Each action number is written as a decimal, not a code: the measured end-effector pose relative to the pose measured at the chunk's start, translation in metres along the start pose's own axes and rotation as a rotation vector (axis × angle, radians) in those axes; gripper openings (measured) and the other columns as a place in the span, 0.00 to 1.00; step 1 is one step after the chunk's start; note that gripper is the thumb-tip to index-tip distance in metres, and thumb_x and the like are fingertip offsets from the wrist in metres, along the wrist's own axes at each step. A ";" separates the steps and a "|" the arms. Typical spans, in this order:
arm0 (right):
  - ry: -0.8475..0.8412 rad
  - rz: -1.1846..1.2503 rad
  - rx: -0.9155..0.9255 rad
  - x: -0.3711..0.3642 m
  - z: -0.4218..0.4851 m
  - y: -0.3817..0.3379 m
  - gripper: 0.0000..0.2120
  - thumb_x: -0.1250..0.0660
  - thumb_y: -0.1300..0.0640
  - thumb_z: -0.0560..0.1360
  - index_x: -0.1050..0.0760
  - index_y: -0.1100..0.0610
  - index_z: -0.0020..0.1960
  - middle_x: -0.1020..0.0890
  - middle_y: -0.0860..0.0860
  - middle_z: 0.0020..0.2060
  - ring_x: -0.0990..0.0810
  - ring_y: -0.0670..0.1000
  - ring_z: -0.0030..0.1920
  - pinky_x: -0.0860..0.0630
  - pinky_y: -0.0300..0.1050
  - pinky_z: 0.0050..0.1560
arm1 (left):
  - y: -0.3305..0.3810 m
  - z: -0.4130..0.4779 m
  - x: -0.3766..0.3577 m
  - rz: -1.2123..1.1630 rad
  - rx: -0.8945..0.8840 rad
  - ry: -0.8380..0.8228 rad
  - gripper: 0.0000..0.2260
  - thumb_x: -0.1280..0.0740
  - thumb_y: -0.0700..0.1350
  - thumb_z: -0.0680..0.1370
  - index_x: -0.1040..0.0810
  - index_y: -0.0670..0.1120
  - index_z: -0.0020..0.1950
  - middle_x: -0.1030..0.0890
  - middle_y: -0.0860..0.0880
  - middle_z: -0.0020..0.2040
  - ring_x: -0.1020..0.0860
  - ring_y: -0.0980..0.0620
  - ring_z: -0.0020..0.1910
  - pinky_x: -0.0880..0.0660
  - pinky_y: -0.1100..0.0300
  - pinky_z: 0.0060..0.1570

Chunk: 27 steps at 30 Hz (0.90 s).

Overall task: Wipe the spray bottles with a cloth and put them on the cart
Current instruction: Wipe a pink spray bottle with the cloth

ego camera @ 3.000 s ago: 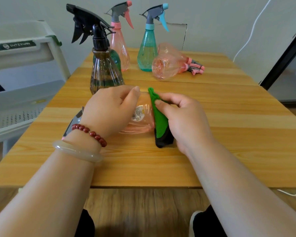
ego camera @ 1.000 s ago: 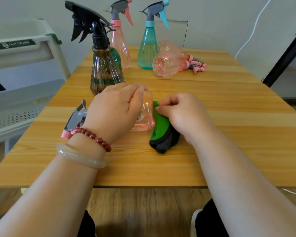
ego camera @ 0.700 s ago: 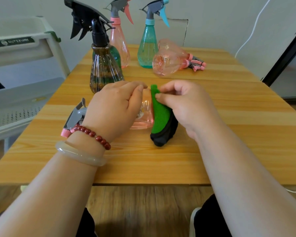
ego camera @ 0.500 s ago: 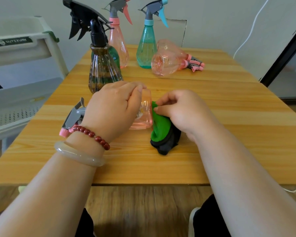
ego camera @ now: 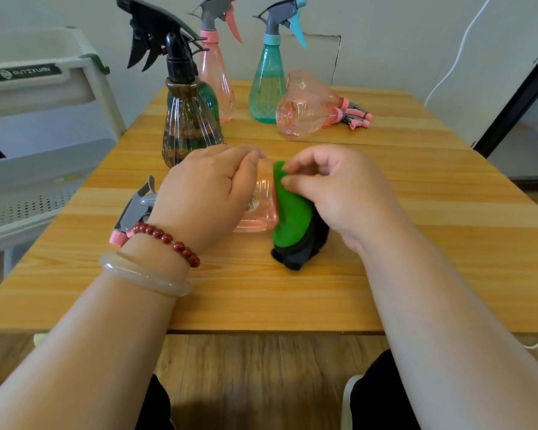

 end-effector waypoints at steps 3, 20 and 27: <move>0.013 0.145 0.045 0.001 -0.001 -0.002 0.11 0.26 0.64 0.72 0.20 0.49 0.39 0.17 0.43 0.35 0.19 0.39 0.36 0.23 0.33 0.39 | 0.001 0.000 0.001 -0.002 -0.004 0.011 0.16 0.46 0.48 0.86 0.22 0.50 0.67 0.19 0.50 0.60 0.25 0.53 0.60 0.34 0.61 0.52; -0.238 -0.199 -0.026 0.003 -0.004 0.009 0.11 0.23 0.61 0.70 0.21 0.48 0.36 0.18 0.43 0.38 0.21 0.41 0.36 0.25 0.38 0.40 | 0.001 0.001 0.001 0.017 0.008 -0.009 0.17 0.48 0.50 0.85 0.23 0.52 0.67 0.21 0.53 0.61 0.27 0.56 0.60 0.36 0.62 0.52; -0.106 0.077 0.107 0.008 -0.006 -0.006 0.11 0.24 0.62 0.71 0.20 0.48 0.37 0.17 0.41 0.35 0.18 0.45 0.37 0.19 0.41 0.42 | -0.001 0.002 0.000 -0.004 0.018 0.002 0.17 0.47 0.49 0.85 0.22 0.52 0.66 0.20 0.52 0.59 0.32 0.61 0.53 0.37 0.66 0.45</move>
Point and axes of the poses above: each hand's wrist, its own z-axis towards the middle knuckle, its own x-axis out of the back of the hand, y = z × x, the point moved 4 cm from there along z, towards the middle knuckle
